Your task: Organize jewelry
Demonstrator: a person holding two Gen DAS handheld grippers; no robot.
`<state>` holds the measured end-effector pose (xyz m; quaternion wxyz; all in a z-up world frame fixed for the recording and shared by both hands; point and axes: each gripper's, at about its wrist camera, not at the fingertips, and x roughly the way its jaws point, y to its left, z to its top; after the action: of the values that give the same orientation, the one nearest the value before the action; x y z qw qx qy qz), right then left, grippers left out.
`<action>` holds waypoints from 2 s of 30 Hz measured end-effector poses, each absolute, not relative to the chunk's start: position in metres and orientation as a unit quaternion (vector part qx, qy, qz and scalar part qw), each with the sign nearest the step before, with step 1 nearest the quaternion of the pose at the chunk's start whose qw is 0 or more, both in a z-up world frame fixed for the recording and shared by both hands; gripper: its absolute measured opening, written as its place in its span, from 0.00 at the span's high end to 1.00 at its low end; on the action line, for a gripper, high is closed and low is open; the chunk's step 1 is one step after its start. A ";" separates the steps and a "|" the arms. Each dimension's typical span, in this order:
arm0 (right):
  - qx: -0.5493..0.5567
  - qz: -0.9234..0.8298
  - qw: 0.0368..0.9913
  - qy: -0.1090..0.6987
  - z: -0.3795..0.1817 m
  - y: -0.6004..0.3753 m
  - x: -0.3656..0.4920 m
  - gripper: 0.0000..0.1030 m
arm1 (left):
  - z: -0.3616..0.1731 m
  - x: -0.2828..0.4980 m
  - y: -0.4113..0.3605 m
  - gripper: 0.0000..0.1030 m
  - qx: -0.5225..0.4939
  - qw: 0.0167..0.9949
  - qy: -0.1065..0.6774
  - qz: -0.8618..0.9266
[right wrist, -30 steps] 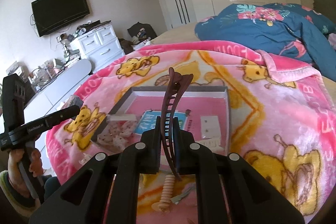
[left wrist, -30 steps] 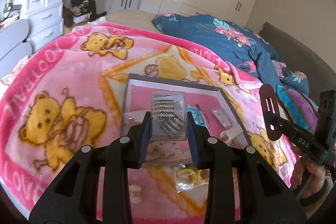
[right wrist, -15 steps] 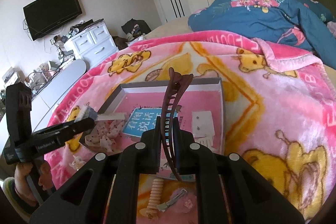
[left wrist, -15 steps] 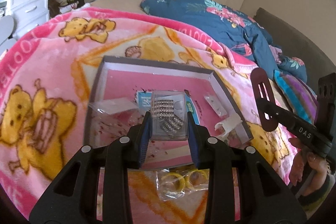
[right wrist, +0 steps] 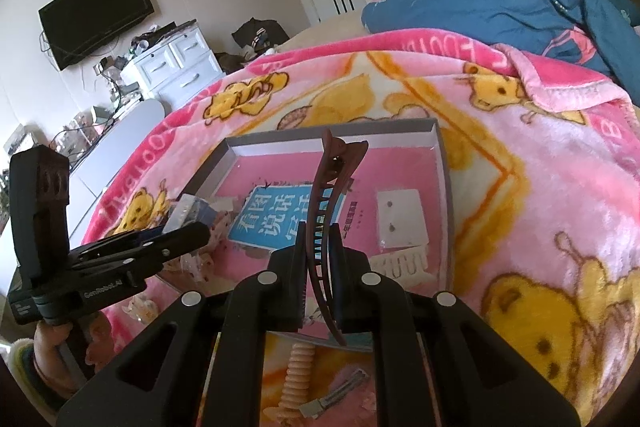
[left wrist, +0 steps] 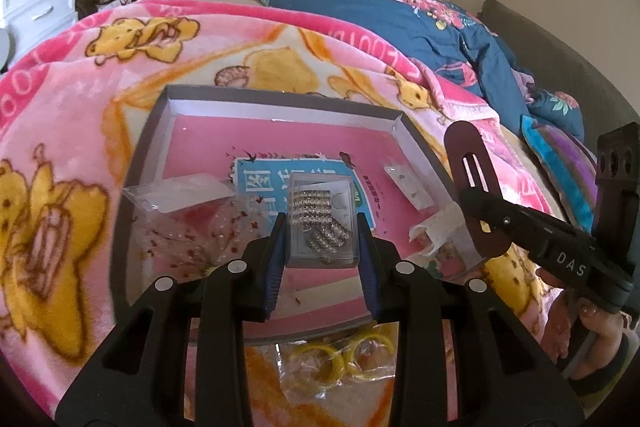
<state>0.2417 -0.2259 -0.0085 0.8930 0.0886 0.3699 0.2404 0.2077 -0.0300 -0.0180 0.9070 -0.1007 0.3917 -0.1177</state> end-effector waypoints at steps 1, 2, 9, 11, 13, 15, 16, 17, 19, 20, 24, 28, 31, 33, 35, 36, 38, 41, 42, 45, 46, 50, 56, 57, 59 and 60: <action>0.088 0.241 0.892 0.372 -0.010 -0.225 0.242 0.91 | -0.020 0.209 -0.030 0.76 -0.101 0.906 0.393 -0.118; 0.087 0.241 0.891 0.374 -0.011 -0.223 0.243 0.91 | -0.021 0.210 -0.030 0.76 -0.102 0.905 0.394 -0.119; 0.080 0.251 0.884 0.386 -0.018 -0.209 0.251 0.91 | -0.025 0.211 -0.027 0.76 -0.108 0.902 0.400 -0.122; 0.078 0.252 0.882 0.390 -0.020 -0.204 0.253 0.91 | -0.025 0.211 -0.026 0.76 -0.109 0.902 0.399 -0.120; 0.075 0.259 0.877 0.397 -0.023 -0.197 0.257 0.91 | -0.024 0.209 -0.023 0.76 -0.111 0.903 0.399 -0.117; 0.070 0.261 0.872 0.409 -0.027 -0.191 0.262 0.91 | -0.023 0.207 -0.018 0.76 -0.113 0.903 0.400 -0.112; 0.070 0.261 0.870 0.412 -0.029 -0.189 0.263 0.90 | -0.023 0.205 -0.017 0.76 -0.115 0.903 0.399 -0.111; 0.068 0.259 0.870 0.413 -0.029 -0.187 0.264 0.89 | -0.022 0.203 -0.015 0.76 -0.116 0.903 0.399 -0.109; 0.054 0.253 0.872 0.416 -0.031 -0.182 0.264 0.88 | -0.022 0.200 -0.011 0.76 -0.118 0.903 0.399 -0.104; 0.056 0.252 0.872 0.416 -0.031 -0.182 0.264 0.86 | -0.021 0.198 -0.009 0.76 -0.121 0.902 0.401 -0.103; 0.068 0.250 0.878 0.402 -0.024 -0.187 0.257 0.65 | -0.018 0.189 -0.004 0.76 -0.122 0.904 0.398 -0.099; 0.079 0.250 0.885 0.385 -0.011 -0.197 0.244 0.56 | -0.011 0.180 0.000 0.76 -0.129 0.905 0.394 -0.098; 0.083 0.244 0.893 0.368 0.000 -0.205 0.232 0.44 | -0.005 0.172 0.004 0.76 -0.137 0.905 0.390 -0.098; 0.084 0.245 0.898 0.357 0.007 -0.209 0.223 0.37 | 0.000 0.168 0.006 0.76 -0.137 0.907 0.386 -0.097; 0.083 0.243 0.902 0.347 0.014 -0.212 0.215 0.30 | 0.005 0.163 0.008 0.76 -0.139 0.909 0.382 -0.096; 0.080 0.243 0.905 0.341 0.019 -0.213 0.210 0.30 | 0.008 0.161 0.009 0.76 -0.141 0.909 0.380 -0.096; 0.073 0.242 0.908 0.335 0.025 -0.213 0.204 0.29 | 0.013 0.156 0.011 0.76 -0.144 0.911 0.376 -0.095; 0.072 0.243 0.911 0.326 0.034 -0.214 0.196 0.24 | 0.021 0.148 0.014 0.75 -0.145 0.913 0.368 -0.095; 0.072 0.242 0.913 0.321 0.037 -0.215 0.193 0.23 | 0.024 0.144 0.016 0.73 -0.146 0.915 0.364 -0.093; 0.068 0.244 0.914 0.317 0.044 -0.215 0.186 0.19 | 0.030 0.136 0.020 0.65 -0.148 0.918 0.358 -0.089; 0.064 0.243 0.914 0.318 0.046 -0.214 0.184 0.19 | 0.032 0.134 0.021 0.64 -0.149 0.918 0.356 -0.085; 0.054 0.241 0.917 0.314 0.051 -0.212 0.176 0.18 | 0.039 0.124 0.030 0.48 -0.163 0.921 0.345 -0.074; 0.065 0.233 0.923 0.298 0.060 -0.219 0.162 0.10 | 0.050 0.110 0.044 0.32 -0.178 0.925 0.331 -0.060; 0.067 0.232 0.924 0.297 0.061 -0.220 0.161 0.09 | 0.051 0.108 0.045 0.29 -0.179 0.925 0.329 -0.059; 0.070 0.229 0.926 0.291 0.065 -0.224 0.158 0.07 | 0.053 0.104 0.048 0.22 -0.180 0.926 0.327 -0.055; 0.071 0.228 0.927 0.289 0.067 -0.225 0.156 0.07 | 0.055 0.101 0.049 0.21 -0.180 0.927 0.325 -0.053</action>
<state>0.1563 -0.2250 0.0667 0.9270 0.0714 0.2893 0.2277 0.1007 0.0490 0.0551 0.9272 -0.1795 0.3245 -0.0531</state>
